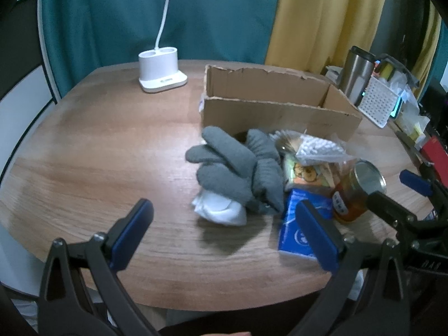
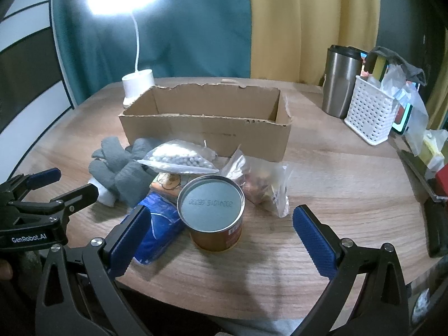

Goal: Organize objects

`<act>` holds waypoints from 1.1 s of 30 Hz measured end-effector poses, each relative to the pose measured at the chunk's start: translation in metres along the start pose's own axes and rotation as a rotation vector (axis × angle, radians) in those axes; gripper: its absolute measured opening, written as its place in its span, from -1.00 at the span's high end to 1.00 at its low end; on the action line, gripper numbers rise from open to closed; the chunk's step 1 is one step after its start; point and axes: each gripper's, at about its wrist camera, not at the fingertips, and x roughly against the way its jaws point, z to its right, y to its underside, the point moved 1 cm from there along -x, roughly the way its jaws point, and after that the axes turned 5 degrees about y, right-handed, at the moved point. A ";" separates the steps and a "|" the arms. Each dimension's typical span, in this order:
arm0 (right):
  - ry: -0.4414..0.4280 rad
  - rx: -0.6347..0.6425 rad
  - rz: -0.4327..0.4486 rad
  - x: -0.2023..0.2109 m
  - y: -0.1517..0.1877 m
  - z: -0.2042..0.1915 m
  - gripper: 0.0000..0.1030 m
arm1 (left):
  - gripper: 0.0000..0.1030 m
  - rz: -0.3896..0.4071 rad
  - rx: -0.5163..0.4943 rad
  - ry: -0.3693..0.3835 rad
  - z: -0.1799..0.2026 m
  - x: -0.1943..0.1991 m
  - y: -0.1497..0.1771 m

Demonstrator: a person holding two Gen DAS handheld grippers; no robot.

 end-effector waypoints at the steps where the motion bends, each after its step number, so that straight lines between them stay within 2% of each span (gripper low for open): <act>1: 0.000 -0.002 -0.003 -0.002 0.000 0.001 -0.99 | -0.98 -0.003 -0.002 0.001 0.000 -0.002 0.000; 10: -0.005 -0.014 -0.022 -0.012 0.000 0.005 -0.99 | -0.98 -0.036 -0.021 0.016 0.007 -0.017 -0.001; 11: -0.007 -0.014 -0.024 -0.013 0.000 0.006 -0.95 | -0.98 -0.038 -0.023 0.015 0.007 -0.018 -0.001; 13: -0.014 -0.009 -0.038 -0.018 -0.001 0.005 -0.74 | -0.98 -0.040 -0.024 0.011 0.007 -0.020 -0.003; 23: -0.044 0.002 -0.052 -0.029 -0.005 0.002 -0.72 | -0.95 -0.020 -0.078 0.015 0.016 -0.031 -0.019; 25: -0.049 0.005 -0.060 -0.031 -0.005 0.002 -0.59 | -0.77 -0.024 -0.098 0.015 0.020 -0.034 -0.021; 29: -0.064 0.013 -0.070 -0.035 -0.005 0.002 -0.53 | -0.68 -0.030 -0.136 0.018 0.028 -0.039 -0.023; 31: -0.076 0.012 -0.072 -0.036 -0.005 0.003 -0.44 | -0.36 -0.037 -0.163 0.019 0.034 -0.041 -0.024; 33: -0.086 0.017 -0.074 -0.035 -0.005 0.003 -0.32 | -0.35 -0.040 -0.190 0.014 0.038 -0.044 -0.023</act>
